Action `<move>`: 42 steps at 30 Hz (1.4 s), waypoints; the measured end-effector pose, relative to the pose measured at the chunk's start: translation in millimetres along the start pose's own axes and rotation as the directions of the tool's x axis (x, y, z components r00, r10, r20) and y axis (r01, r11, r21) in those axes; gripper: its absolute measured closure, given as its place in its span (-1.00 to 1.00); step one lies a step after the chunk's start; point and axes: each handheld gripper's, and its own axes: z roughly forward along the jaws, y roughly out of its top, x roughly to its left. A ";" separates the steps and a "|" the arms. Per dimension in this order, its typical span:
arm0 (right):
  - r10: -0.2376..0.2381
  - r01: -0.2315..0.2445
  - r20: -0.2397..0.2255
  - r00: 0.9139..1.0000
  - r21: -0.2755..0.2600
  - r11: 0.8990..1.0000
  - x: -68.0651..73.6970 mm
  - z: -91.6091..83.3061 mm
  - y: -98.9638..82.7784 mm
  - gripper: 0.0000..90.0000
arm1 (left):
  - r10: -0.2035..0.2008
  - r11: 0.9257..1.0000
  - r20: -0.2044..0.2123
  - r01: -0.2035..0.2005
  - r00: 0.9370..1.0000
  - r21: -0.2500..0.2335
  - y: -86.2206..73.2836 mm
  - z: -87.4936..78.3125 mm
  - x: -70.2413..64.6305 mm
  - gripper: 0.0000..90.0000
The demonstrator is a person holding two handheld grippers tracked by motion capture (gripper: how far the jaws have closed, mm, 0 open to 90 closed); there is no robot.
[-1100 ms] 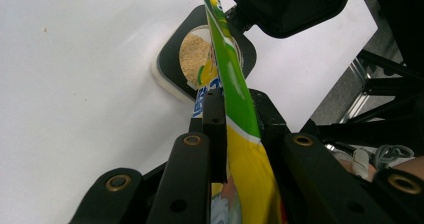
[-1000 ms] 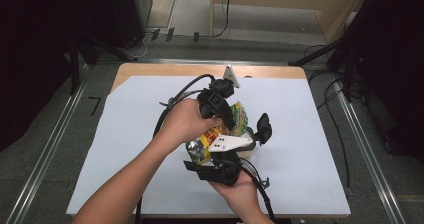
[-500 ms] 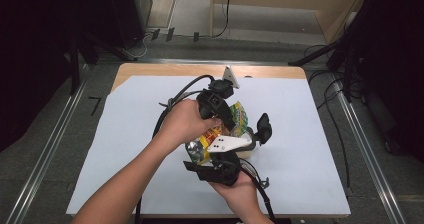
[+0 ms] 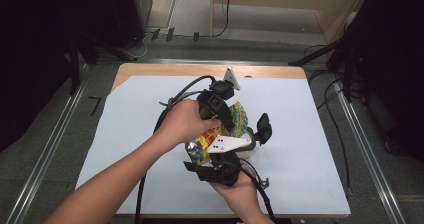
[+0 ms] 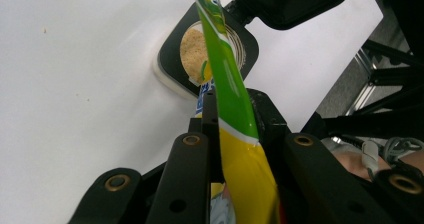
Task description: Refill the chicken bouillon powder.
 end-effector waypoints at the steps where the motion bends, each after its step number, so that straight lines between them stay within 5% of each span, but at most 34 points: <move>1: 0.000 0.000 0.000 1.000 0.000 1.000 0.2 0.1 0.2 0.40 | -0.002 1.000 0.000 0.002 1.000 0.001 0.0 0.4 0.1 0.79; 11: -0.014 0.014 0.008 1.000 0.012 1.000 1.7 1.2 -0.8 0.40 | 0.015 1.000 -0.029 -0.014 0.999 0.016 -2.2 1.6 -3.5 0.78; 35: -0.031 0.031 0.025 0.999 -0.001 1.000 2.7 2.4 3.2 0.39 | 0.010 1.000 0.000 -0.010 1.000 0.004 -0.5 -3.5 2.0 0.81; 42: -0.025 0.025 0.012 1.000 0.004 1.000 -2.8 2.0 4.4 0.39 | -0.029 1.000 0.013 0.029 0.999 -0.004 3.9 -2.3 6.7 0.81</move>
